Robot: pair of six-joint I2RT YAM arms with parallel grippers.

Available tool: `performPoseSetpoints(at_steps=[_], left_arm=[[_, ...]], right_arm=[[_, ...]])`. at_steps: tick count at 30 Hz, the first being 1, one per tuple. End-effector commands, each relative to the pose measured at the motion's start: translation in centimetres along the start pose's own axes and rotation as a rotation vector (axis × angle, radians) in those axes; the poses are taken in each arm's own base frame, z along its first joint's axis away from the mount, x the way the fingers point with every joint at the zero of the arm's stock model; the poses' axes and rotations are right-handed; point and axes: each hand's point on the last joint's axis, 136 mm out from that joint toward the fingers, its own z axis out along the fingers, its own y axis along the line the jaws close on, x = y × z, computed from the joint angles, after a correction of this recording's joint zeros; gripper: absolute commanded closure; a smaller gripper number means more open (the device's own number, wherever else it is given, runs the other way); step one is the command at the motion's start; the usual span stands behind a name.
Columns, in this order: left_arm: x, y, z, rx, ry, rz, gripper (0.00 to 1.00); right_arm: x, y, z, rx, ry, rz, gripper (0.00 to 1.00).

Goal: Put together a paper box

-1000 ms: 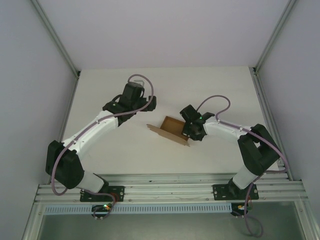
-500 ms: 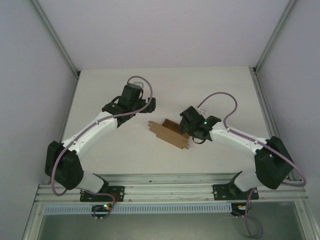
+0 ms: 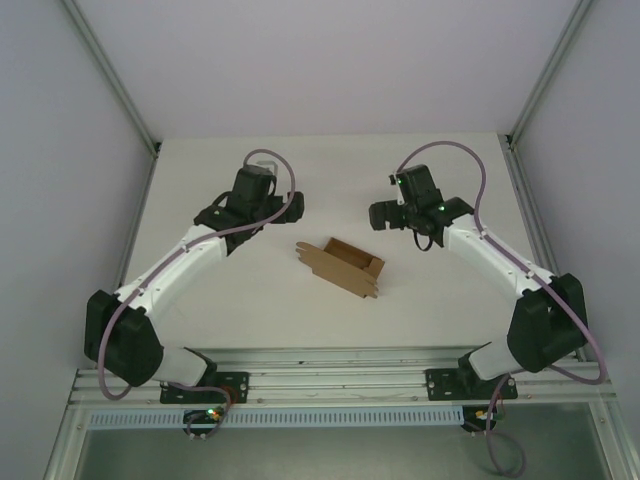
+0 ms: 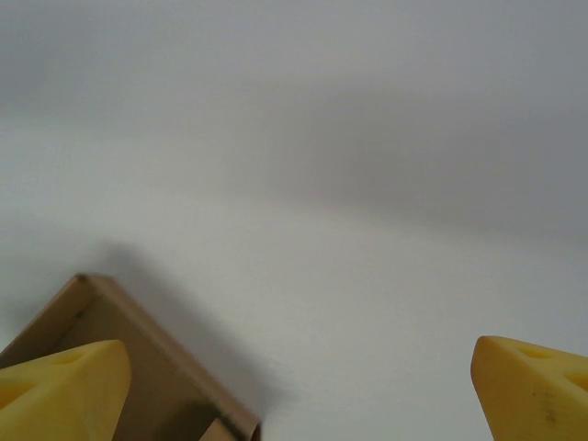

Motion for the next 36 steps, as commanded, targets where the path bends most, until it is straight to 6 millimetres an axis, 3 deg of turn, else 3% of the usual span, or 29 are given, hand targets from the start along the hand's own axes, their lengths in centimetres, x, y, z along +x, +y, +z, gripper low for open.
performPoseSetpoints(at_steps=[1,6,15,18,23,26,29,31,33,36], left_arm=[[0.1,-0.3,0.3,0.024,0.024,0.018,0.00],[0.5,-1.0,1.4,0.052,0.061,0.047,0.00],[1.5,-0.9,1.3,0.068,0.060,0.044,0.00],[1.7,-0.8,1.0,0.073,0.054,0.037,0.00],[1.5,-0.8,0.7,0.073,0.046,0.035,0.00],[1.4,-0.9,0.8,0.081,0.046,0.032,0.00],[1.2,-1.3,0.8,0.097,0.046,0.034,0.00],[0.8,-1.6,0.5,0.112,0.037,0.034,0.00],[0.3,-2.1,0.0,0.143,0.015,0.030,0.00],[-0.5,-4.0,-1.3,0.263,-0.037,0.028,0.00]], right_arm=[[6.8,1.1,-0.4,-0.030,0.223,0.142,0.09],[11.4,2.0,1.3,-0.060,0.286,0.347,0.26],[14.6,4.4,5.0,-0.088,0.397,0.407,0.41],[15.0,4.2,5.9,-0.069,0.389,0.428,0.54],[14.8,3.9,5.8,-0.047,0.367,0.421,0.90],[13.0,4.4,5.2,-0.094,0.289,0.409,0.97],[8.7,4.9,3.5,-0.150,0.125,0.322,0.98],[5.2,4.0,2.1,-0.112,-0.020,0.230,0.98],[0.8,2.7,-0.9,-0.059,-0.229,0.149,0.99],[-3.8,2.3,-4.6,-0.033,-0.481,0.007,0.97]])
